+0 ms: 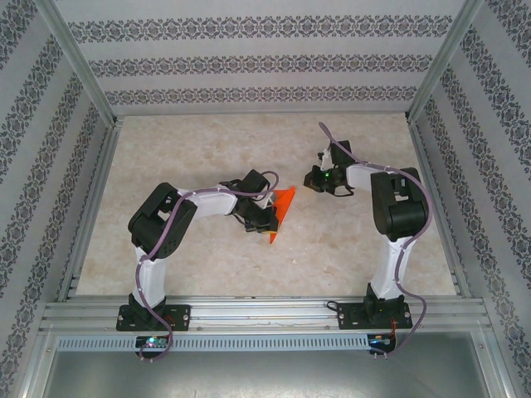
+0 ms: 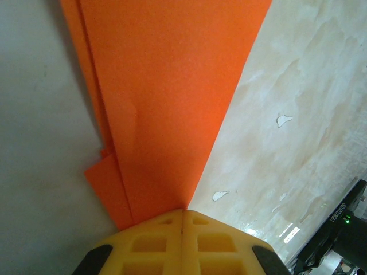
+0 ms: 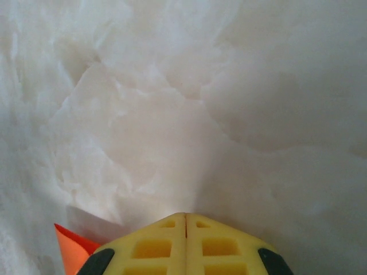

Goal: Fold a paper plane with a square sheet of paper (fold left side to right side)
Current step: Fold the wing for the fifth time at the center of the table.

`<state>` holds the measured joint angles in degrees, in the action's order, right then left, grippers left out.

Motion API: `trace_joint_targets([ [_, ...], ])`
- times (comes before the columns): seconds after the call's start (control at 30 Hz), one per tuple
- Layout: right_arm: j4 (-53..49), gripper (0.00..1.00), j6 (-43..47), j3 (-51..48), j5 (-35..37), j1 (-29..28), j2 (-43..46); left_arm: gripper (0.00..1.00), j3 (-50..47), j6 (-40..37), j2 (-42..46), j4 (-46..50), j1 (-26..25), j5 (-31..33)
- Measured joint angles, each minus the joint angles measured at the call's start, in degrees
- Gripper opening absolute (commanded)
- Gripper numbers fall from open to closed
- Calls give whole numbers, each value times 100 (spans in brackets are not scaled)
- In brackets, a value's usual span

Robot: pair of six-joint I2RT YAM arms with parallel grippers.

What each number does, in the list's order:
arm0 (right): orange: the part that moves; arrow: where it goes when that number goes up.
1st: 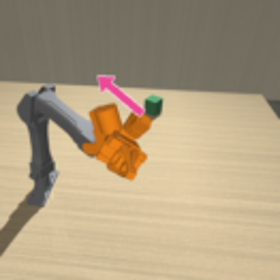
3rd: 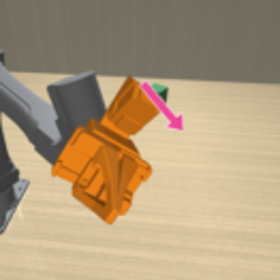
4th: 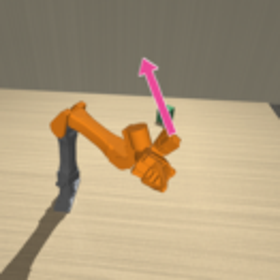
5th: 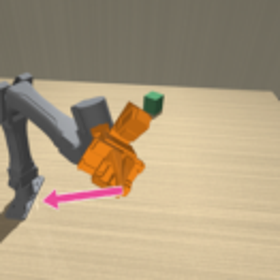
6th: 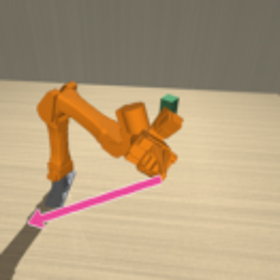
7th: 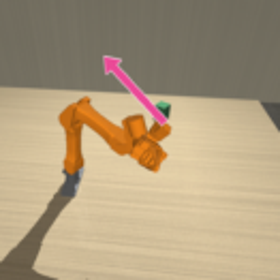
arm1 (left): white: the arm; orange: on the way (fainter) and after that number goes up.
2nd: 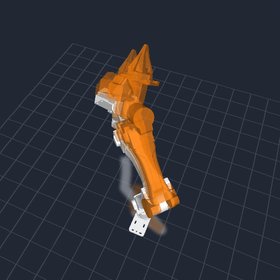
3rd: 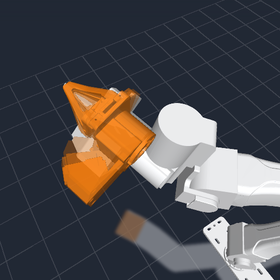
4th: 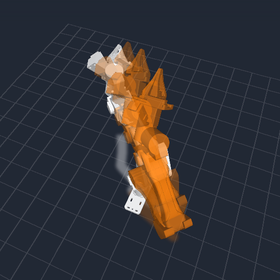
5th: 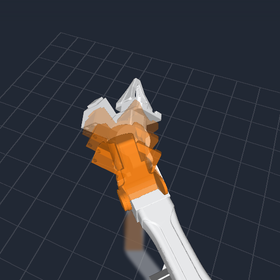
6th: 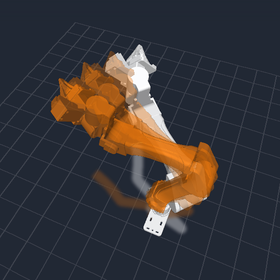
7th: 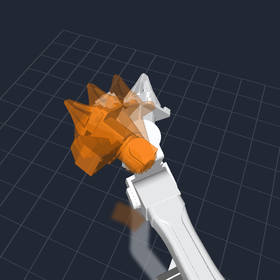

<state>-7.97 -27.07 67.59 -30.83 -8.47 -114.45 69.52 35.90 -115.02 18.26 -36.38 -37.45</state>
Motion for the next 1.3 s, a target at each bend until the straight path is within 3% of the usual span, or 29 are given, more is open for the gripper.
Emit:
trace_joint_targets([
  [0.23, 122, 0, -417, -881, -280, -197, 1126, 2, 0, 0, 0, 0, 0, 0],
  [0.43, 417, 0, -1043, -1574, -599, -824, 1770, 2, 0, 0, 0, 0, 0, 0],
  [0.63, 651, 0, -1541, -1718, -619, -1296, 1722, 2, 0, 0, 0, 0, 0, 0],
  [1.3, 1128, 0, -2100, -1816, -610, -1543, 892, 2, 0, 0, 0, 0, 0, 0],
])
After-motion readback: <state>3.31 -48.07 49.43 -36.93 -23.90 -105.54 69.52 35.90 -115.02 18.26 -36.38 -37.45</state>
